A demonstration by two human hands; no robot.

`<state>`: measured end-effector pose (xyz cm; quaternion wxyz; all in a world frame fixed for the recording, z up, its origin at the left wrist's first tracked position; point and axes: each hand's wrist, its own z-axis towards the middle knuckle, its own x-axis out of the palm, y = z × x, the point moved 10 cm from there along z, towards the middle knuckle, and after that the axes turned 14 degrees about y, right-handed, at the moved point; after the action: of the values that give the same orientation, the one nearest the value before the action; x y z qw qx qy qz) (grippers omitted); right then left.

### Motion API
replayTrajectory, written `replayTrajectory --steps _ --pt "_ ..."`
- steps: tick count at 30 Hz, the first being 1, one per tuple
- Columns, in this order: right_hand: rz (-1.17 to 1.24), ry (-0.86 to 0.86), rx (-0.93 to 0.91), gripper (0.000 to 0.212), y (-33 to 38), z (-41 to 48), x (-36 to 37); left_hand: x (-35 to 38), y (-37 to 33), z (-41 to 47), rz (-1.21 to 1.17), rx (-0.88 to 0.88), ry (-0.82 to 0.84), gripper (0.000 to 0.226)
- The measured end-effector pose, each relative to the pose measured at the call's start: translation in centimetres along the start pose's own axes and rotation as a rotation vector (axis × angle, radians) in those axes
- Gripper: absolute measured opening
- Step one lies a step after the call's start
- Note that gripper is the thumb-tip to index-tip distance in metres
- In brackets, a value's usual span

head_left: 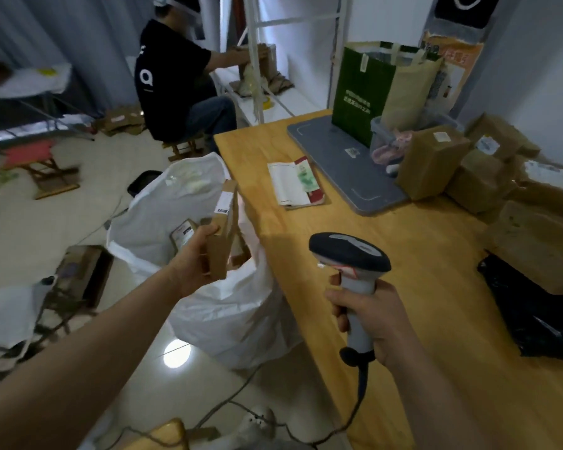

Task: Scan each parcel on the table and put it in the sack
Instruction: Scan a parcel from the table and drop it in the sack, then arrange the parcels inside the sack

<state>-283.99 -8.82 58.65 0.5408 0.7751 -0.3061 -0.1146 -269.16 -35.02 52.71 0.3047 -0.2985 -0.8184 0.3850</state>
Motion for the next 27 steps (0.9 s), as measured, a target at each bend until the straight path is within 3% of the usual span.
replayTrajectory --steps 2,4,10,16,20,22,25,27 --pt "0.017 0.036 0.023 0.009 -0.8 1.7 1.7 -4.7 1.0 -1.3 0.037 -0.06 -0.229 0.049" --pt "0.019 0.063 0.05 0.009 -1.5 3.4 3.8 -8.6 1.2 -2.0 0.052 -0.085 -0.383 0.065" --pt "-0.032 0.07 0.174 0.011 -2.9 9.7 9.7 -13.0 -0.7 1.6 -0.036 -0.112 -0.383 0.078" --pt "-0.214 0.091 0.202 0.014 -1.7 19.4 17.6 -22.0 -2.4 1.9 0.459 -0.167 -0.872 0.091" --pt "-0.377 0.092 0.194 0.025 -1.6 26.1 21.8 -28.1 -0.8 2.7 0.255 -0.347 -0.95 0.114" --pt "-0.451 0.103 0.207 0.025 -2.3 29.1 23.7 -30.2 0.4 3.7 0.092 -0.358 -0.904 0.104" --pt "-0.574 0.185 0.25 0.023 -4.4 32.9 26.9 -32.4 2.0 4.5 -0.027 -0.29 -0.806 0.045" --pt "-0.64 0.232 0.273 0.024 -6.3 35.2 28.5 -33.2 2.3 4.0 -0.061 -0.257 -0.747 0.018"
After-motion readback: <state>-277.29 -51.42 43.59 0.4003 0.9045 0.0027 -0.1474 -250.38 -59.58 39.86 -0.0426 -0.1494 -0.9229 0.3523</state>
